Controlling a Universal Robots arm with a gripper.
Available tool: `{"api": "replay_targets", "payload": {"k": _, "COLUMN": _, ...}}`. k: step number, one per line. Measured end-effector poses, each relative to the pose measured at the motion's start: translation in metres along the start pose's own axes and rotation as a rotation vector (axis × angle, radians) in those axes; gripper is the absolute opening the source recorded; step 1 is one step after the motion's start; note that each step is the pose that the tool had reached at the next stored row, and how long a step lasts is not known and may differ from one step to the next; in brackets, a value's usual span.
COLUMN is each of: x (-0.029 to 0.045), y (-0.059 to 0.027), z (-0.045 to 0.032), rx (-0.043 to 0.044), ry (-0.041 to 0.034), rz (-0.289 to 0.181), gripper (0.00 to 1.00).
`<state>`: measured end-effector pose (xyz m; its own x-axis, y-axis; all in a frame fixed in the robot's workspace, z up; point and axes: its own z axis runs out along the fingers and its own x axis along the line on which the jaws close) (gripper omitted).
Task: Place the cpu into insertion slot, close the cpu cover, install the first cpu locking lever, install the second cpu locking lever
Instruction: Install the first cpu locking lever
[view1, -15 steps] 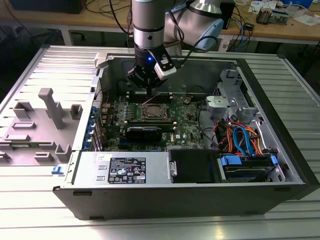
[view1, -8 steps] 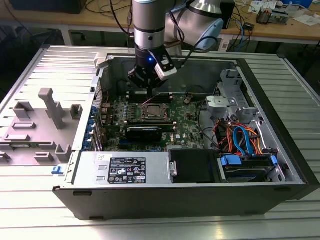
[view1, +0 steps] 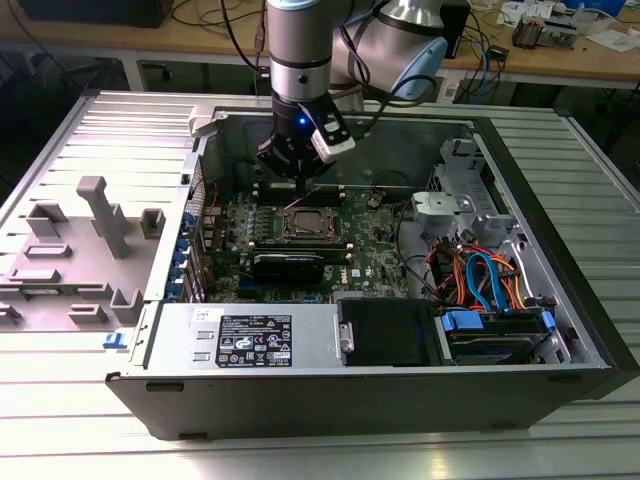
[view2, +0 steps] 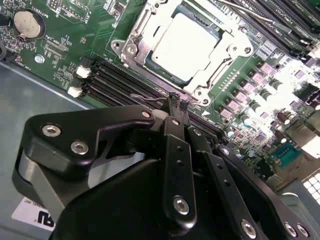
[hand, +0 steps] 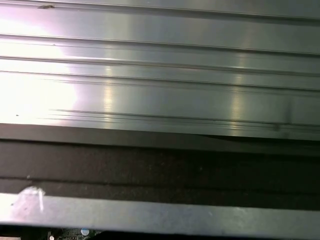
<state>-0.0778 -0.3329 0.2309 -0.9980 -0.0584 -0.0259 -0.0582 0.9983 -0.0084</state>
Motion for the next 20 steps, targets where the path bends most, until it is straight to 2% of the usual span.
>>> {"api": "replay_targets", "payload": {"k": 7, "x": -0.0004, "y": 0.0006, "z": 0.0016, "rx": 0.0005, "ry": 0.0002, "rz": 0.022, "gripper": 0.11}}
{"api": "replay_targets", "payload": {"k": 20, "x": -0.0015, "y": 0.0006, "z": 0.005, "rx": 0.0011, "ry": 0.0002, "rz": 0.022, "gripper": 0.11}}
